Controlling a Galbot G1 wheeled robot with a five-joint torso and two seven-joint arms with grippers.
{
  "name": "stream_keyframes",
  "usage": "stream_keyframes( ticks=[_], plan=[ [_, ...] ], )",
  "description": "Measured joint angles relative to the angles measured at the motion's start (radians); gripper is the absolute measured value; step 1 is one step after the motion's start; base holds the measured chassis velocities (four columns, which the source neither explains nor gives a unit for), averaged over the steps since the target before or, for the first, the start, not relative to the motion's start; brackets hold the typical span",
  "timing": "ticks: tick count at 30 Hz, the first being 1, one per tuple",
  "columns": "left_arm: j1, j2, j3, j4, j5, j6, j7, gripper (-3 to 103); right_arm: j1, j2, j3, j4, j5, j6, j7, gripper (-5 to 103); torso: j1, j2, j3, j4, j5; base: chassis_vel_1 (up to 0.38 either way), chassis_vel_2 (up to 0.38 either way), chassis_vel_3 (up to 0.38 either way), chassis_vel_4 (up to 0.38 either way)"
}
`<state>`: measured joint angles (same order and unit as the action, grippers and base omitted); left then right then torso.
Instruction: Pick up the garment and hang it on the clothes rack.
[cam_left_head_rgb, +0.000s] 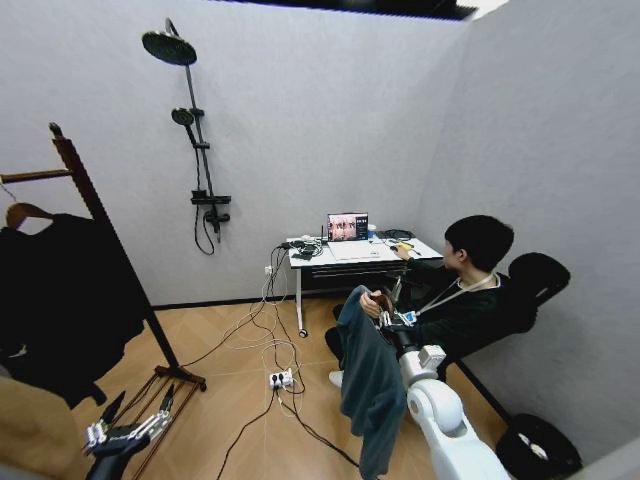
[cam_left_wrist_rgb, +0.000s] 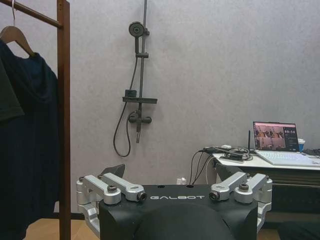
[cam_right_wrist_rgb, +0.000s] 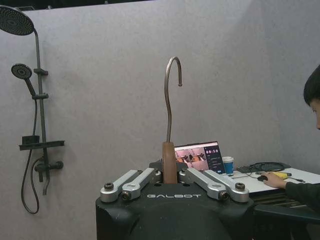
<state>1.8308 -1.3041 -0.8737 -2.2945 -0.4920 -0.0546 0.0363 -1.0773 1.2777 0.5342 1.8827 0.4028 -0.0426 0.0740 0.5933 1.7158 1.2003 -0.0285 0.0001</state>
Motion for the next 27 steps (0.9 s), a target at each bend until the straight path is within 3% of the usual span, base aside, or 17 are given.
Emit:
stream_keyframes(
  ticks=[16,23,27],
  plan=[
    [0.0,0.0,0.0,0.0,0.0,0.0,0.0,100,-0.009,-0.021,-0.033,0.057,0.01,0.07,-0.018,10,0.0,0.0,0.0,0.0002,0.0,0.0,0.0,0.0,0.0],
    [0.0,0.0,0.0,0.0,0.0,0.0,0.0,100,0.015,-0.082,-0.147,0.074,-0.056,0.12,-0.042,10,0.0,0.0,0.0,0.0002,-0.0001,0.0,0.0,0.0,0.0],
    [0.0,0.0,0.0,0.0,0.0,0.0,0.0,100,0.037,-0.102,-0.176,0.075,-0.04,0.117,-0.04,10,0.0,0.0,0.0,-0.0001,0.0,0.0,0.0,0.0,0.0]
  ],
)
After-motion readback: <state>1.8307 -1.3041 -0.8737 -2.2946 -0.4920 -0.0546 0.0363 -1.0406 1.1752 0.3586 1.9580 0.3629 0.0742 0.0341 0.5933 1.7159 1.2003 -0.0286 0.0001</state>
